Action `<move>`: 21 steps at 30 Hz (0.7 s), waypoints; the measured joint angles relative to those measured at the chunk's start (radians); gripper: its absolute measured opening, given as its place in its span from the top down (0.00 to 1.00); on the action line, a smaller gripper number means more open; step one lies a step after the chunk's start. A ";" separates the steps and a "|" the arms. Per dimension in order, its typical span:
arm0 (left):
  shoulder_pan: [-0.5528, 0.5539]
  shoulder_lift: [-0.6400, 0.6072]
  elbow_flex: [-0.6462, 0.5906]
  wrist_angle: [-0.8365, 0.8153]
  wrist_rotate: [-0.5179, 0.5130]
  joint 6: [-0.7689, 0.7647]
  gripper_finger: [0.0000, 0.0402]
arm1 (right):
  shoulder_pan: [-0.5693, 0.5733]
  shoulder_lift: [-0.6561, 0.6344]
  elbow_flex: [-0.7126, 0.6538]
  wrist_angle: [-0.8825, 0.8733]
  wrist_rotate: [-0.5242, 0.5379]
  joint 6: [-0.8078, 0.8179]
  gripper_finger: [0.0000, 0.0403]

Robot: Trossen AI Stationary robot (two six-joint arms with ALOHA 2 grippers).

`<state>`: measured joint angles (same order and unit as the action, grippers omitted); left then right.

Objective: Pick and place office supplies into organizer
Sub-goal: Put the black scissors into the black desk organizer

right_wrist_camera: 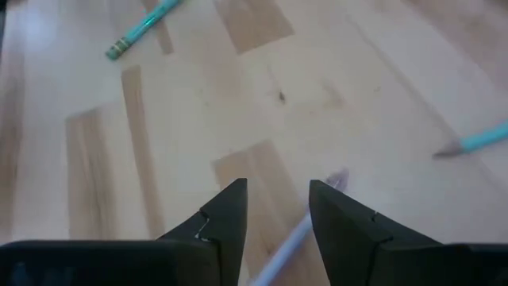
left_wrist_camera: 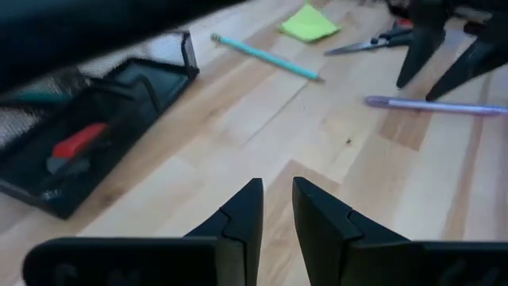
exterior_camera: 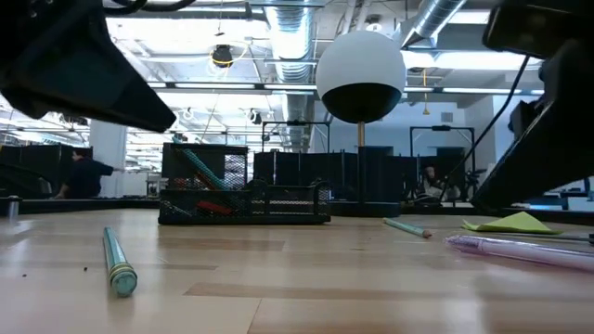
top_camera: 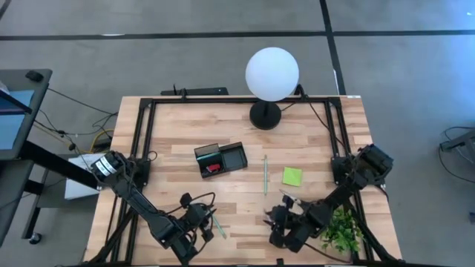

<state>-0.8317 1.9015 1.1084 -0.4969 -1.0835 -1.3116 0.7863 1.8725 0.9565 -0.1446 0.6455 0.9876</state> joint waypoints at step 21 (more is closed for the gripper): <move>-0.024 -0.088 0.023 -0.333 -0.029 0.039 0.84 | -0.002 -0.003 0.197 0.253 0.804 -0.214 0.67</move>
<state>-0.8558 1.8133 1.1316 -0.8300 -1.1129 -1.2723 0.7847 1.8694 1.1531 0.1080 1.4491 0.7733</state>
